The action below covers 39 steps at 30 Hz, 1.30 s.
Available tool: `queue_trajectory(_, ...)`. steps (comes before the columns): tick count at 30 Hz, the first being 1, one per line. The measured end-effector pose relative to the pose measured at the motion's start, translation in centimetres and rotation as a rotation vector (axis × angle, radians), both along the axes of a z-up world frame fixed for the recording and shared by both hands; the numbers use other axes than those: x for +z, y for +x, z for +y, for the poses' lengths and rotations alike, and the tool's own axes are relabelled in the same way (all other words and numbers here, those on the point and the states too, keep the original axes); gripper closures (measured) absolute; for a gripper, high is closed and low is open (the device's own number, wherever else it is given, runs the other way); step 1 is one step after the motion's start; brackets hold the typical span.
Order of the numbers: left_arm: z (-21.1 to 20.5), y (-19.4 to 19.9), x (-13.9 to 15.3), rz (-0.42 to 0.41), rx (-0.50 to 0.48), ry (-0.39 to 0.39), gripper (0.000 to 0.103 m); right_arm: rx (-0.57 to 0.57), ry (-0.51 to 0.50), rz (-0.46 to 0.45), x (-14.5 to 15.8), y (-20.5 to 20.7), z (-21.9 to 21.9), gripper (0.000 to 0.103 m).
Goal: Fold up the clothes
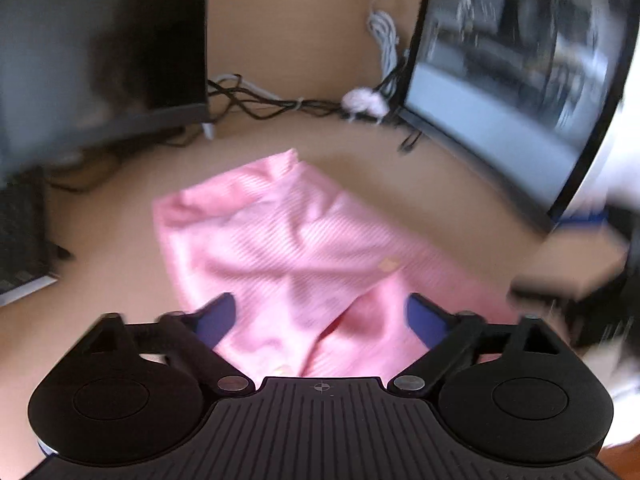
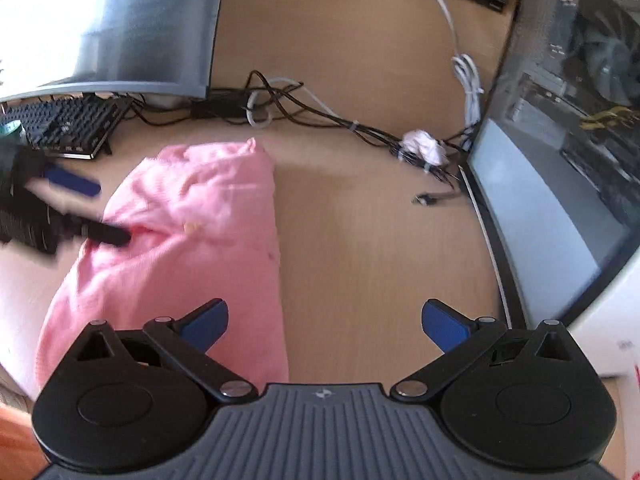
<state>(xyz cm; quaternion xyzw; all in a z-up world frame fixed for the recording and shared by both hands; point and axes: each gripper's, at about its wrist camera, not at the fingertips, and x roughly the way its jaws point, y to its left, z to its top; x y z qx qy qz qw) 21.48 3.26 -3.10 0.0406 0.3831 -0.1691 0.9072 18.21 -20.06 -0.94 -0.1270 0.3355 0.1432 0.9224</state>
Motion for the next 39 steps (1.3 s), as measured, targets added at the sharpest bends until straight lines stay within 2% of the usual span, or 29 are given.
queue_trajectory(2, -0.4, 0.1, -0.8, 0.014, 0.020, 0.064, 0.033, 0.031, -0.002, 0.007, -0.3, 0.9, 0.9, 0.000)
queue_trajectory(4, -0.5, 0.0, -1.4, -0.008, 0.053, 0.145, 0.044, 0.065, -0.034, 0.018, -1.2, 1.4, 2.1, 0.000)
queue_trajectory(5, -0.5, -0.1, -1.6, -0.027, 0.073, 0.189, 0.052, 0.079, -0.062, 0.022, -1.8, 1.5, 2.7, 0.000)
queue_trajectory(7, -0.2, -0.2, -1.9, -0.056, 0.110, 0.254, 0.052, 0.105, -0.111, 0.031, -3.0, 1.6, 3.7, 0.000)
queue_trajectory(9, 1.0, -0.6, -1.2, -0.058, 0.138, 0.238, 0.042, 0.114, -0.106, 0.040, -3.3, 1.4, 3.7, 0.000)
queue_trajectory(11, 1.6, -1.6, -0.2, -0.067, 0.106, 0.205, 0.040, 0.107, -0.042, 0.047, -2.4, 1.8, 2.9, 0.000)
queue_trajectory(12, 1.7, -2.2, 0.4, -0.070, 0.078, 0.174, 0.036, 0.103, -0.007, 0.051, -1.9, 2.1, 2.4, 0.000)
queue_trajectory(14, 1.8, -3.0, 1.6, -0.058, 0.019, 0.050, 0.025, 0.084, 0.059, 0.057, -1.0, 3.0, 1.7, 0.000)
queue_trajectory(16, 1.3, -3.3, 2.2, -0.049, -0.040, -0.050, 0.020, 0.043, 0.102, 0.058, -0.4, 4.6, 1.7, 0.000)
queue_trajectory(18, 0.0, -3.1, 2.1, -0.041, -0.090, -0.074, 0.015, 0.029, 0.077, 0.055, -0.8, 6.3, 2.7, 0.000)
queue_trajectory(20, -1.3, -2.4, 0.8, 0.005, -0.110, -0.065, 0.016, 0.020, 0.047, 0.053, -1.2, 8.0, 3.6, 0.000)
queue_trajectory(23, -1.6, -1.5, -1.6, 0.116, -0.086, -0.070, 0.017, 0.016, -0.104, 0.053, -3.7, 9.1, 5.1, 0.000)
queue_trajectory(25, -0.9, -1.6, -1.8, 0.127, -0.070, -0.091, 0.017, -0.009, -0.161, 0.021, -4.7, 9.1, 4.7, 0.000)
queue_trajectory(28, -0.1, -1.5, -0.6, 0.119, -0.038, -0.113, 0.021, -0.060, -0.150, 0.034, -4.0, 8.7, 3.2, 0.000)
queue_trajectory(30, 0.2, -1.5, 0.5, 0.094, -0.024, -0.140, 0.016, -0.040, -0.106, 0.027, -2.9, 7.5, 2.3, 0.000)
queue_trajectory(32, 0.9, -1.3, 1.4, 0.092, -0.021, -0.222, 0.016, -0.006, -0.044, 0.035, -1.9, 6.1, 1.6, 0.000)
queue_trajectory(35, 1.4, -0.1, 1.0, 0.151, -0.006, -0.362, 0.014, 0.087, 0.017, 0.101, -1.9, 3.8, 1.7, 0.000)
queue_trajectory(37, 1.2, 0.5, -0.3, 0.203, 0.015, -0.376, 0.013, 0.128, -0.072, 0.120, -3.5, 2.4, 2.6, 0.000)
queue_trajectory(39, 1.0, 0.9, -1.6, 0.250, 0.039, -0.349, 0.014, 0.131, -0.118, 0.120, -4.3, 2.0, 3.0, 0.000)
